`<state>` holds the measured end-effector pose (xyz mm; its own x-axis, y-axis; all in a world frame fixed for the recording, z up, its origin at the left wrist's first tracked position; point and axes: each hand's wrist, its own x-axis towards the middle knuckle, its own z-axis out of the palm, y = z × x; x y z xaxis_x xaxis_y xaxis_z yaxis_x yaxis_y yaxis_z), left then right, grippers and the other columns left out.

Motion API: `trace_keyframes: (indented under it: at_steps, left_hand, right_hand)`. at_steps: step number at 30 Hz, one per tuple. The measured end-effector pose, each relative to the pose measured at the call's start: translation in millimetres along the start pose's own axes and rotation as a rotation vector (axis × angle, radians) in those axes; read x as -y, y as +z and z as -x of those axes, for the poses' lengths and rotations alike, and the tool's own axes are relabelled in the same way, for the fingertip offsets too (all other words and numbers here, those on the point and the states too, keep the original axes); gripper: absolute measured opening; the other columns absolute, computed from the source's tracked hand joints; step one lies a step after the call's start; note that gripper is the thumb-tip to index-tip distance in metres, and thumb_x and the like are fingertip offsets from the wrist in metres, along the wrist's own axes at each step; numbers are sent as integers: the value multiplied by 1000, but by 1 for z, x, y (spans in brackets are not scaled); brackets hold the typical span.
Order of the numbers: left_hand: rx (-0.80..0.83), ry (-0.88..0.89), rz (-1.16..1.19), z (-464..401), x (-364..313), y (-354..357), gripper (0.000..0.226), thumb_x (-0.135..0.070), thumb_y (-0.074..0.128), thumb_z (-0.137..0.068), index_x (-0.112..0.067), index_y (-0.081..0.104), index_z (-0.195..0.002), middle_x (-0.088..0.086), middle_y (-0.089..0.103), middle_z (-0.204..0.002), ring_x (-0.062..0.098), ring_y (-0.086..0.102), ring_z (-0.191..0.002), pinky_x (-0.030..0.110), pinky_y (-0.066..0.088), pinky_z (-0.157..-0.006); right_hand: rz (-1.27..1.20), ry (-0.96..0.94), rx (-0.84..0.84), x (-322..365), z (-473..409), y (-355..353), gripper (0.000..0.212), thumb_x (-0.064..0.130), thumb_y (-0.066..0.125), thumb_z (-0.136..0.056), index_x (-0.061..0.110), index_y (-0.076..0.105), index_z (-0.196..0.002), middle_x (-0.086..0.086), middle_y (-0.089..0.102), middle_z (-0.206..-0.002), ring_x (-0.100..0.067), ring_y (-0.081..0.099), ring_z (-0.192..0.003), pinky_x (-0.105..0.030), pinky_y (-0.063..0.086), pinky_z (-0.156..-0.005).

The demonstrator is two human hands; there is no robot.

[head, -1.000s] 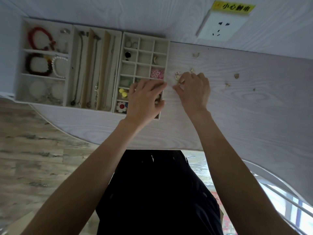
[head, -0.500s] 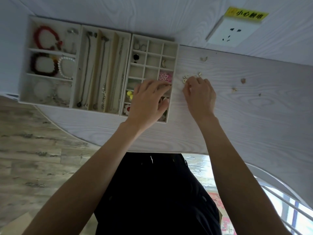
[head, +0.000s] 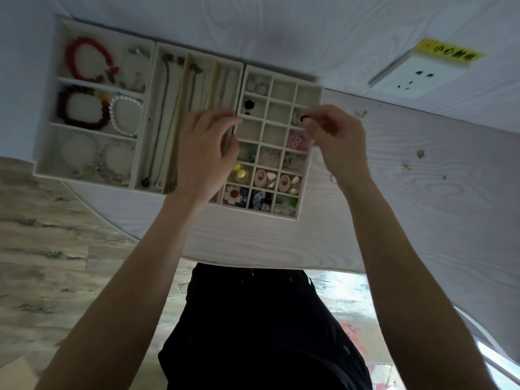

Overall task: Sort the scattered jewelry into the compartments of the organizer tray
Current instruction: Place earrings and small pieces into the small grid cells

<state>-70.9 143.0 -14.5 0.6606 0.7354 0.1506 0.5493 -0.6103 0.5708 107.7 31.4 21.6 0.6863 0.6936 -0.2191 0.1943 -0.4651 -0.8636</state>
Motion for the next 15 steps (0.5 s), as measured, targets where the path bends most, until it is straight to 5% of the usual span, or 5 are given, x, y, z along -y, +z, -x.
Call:
trace_keyframes:
  at_steps: [7, 15]
  left_hand:
    - [72, -23, -46, -9, 3, 7, 35, -29, 51, -88, -17, 63, -118, 1, 61, -121, 29, 48, -116, 40, 38, -96]
    - [62, 16, -37, -12, 11, 6, 33, -25, 54, -88, -17, 64, -119, 0, 62, -119, 28, 49, -116, 42, 42, -95]
  right_hand:
    - [679, -256, 125, 10, -39, 38, 24, 17, 54, -89, 25, 69, -106, -1, 70, -98, -20, 64, -85, -30, 50, -76]
    - [734, -318, -119, 2, -29, 30, 12, 13, 63, -80, 14, 73, -87, -10, 63, -96, -29, 53, -91, -25, 35, -72]
